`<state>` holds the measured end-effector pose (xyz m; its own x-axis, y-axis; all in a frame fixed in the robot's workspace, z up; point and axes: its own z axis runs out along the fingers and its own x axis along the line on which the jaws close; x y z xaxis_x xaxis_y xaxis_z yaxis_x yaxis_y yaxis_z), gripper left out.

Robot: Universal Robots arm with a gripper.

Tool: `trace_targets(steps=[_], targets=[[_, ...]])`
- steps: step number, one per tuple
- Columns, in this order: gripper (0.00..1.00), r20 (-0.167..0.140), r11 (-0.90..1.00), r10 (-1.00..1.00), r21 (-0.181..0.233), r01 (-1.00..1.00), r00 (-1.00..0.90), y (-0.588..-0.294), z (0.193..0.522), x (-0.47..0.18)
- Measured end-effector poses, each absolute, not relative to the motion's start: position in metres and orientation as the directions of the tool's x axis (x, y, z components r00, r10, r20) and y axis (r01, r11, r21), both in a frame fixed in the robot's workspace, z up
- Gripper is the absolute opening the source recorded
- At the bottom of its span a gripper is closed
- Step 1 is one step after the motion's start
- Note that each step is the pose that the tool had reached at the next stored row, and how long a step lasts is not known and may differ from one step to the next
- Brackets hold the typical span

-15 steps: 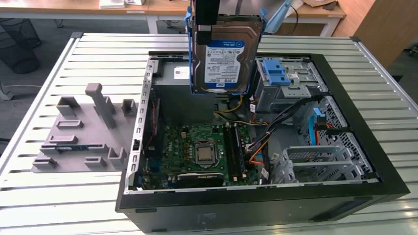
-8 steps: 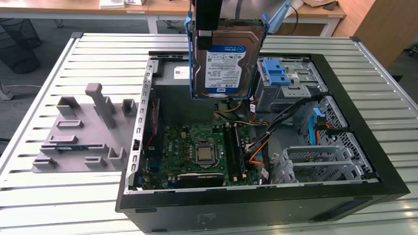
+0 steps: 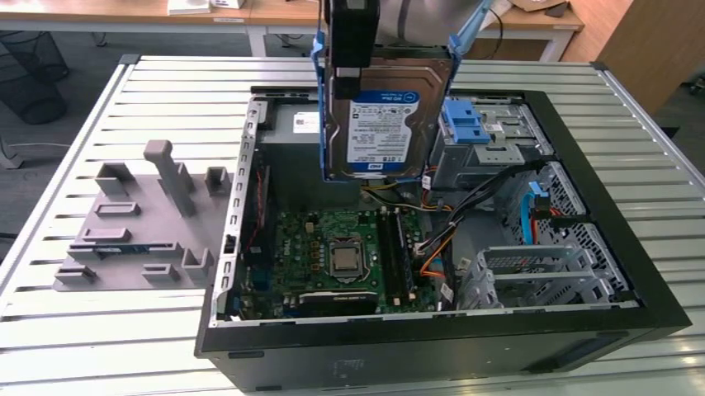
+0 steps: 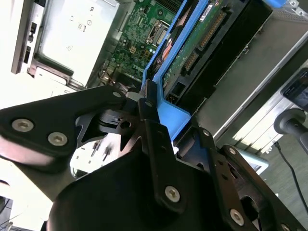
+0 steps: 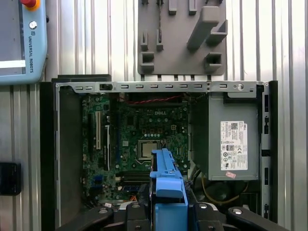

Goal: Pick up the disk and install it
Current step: 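Insert the disk into the insertion slot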

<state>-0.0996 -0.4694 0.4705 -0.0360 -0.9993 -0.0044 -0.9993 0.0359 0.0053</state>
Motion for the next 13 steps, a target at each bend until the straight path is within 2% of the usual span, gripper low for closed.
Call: trace_targets(steps=[13], targets=[[0.36, -0.005, 0.036, -0.999, 0.005, -0.999, -0.036, -0.484, 0.477, -0.1]])
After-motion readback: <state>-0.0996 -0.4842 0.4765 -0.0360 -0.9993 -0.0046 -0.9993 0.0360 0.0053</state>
